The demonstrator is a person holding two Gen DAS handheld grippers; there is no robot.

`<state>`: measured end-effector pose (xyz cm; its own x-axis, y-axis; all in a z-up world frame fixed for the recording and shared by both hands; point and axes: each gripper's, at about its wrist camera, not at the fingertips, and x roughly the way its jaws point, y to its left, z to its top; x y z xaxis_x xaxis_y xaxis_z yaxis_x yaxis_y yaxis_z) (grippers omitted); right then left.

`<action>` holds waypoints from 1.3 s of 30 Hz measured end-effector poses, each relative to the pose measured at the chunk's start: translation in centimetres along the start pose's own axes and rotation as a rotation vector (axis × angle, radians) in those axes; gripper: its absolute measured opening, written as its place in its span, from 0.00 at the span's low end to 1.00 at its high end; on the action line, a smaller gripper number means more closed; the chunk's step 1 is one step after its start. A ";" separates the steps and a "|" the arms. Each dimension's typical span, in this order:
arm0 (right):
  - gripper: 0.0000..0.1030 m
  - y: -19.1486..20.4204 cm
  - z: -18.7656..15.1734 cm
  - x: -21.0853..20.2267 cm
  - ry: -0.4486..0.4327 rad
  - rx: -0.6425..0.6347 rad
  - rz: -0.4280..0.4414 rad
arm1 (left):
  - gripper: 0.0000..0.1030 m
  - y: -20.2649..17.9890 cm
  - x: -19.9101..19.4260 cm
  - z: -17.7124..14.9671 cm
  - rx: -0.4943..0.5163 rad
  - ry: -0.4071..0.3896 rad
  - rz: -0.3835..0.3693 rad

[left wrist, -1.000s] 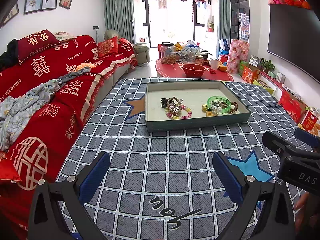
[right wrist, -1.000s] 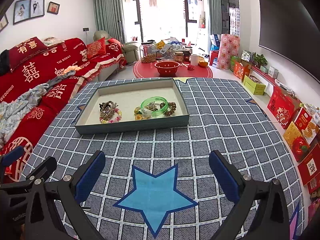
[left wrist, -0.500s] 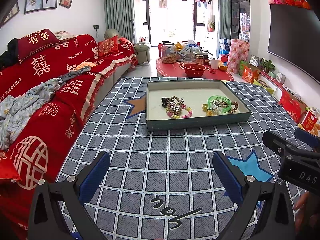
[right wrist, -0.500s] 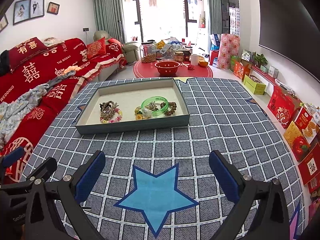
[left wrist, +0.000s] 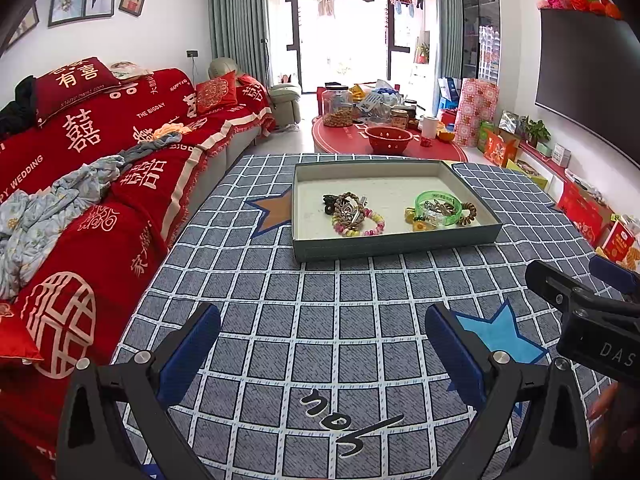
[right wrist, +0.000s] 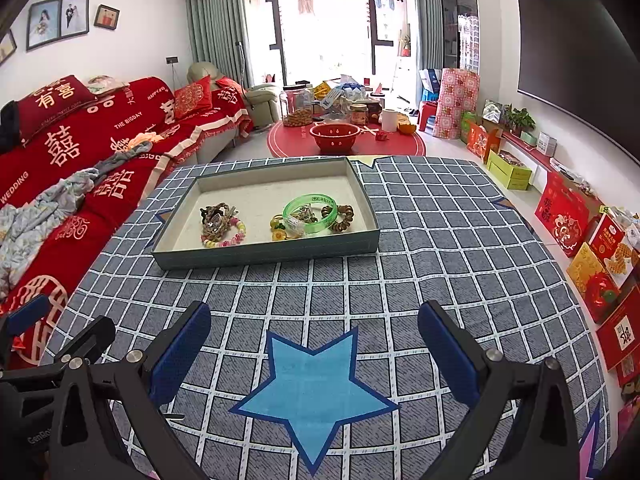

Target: Organize jewelry

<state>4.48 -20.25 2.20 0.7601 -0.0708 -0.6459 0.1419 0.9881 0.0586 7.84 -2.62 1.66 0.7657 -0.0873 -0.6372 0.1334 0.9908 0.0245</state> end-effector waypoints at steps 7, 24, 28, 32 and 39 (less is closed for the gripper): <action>1.00 0.0 0.0 0.0 0.001 0.001 -0.001 | 1.00 0.0 0.0 0.0 -0.001 0.001 -0.001; 1.00 0.1 0.0 0.0 0.001 0.002 0.000 | 1.00 0.1 0.1 -0.3 -0.004 0.006 0.004; 1.00 0.1 0.0 0.0 0.001 0.001 0.000 | 1.00 0.2 0.1 -0.4 -0.005 0.007 0.006; 1.00 0.1 0.0 0.0 0.001 0.002 0.000 | 1.00 0.2 0.1 -0.4 -0.004 0.007 0.005; 1.00 0.1 0.0 0.0 0.000 0.001 0.001 | 1.00 0.3 0.1 -0.4 -0.005 0.008 0.004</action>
<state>4.49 -20.18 2.15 0.7601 -0.0702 -0.6461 0.1421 0.9880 0.0599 7.70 -2.33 1.25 0.7615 -0.0827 -0.6429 0.1272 0.9916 0.0232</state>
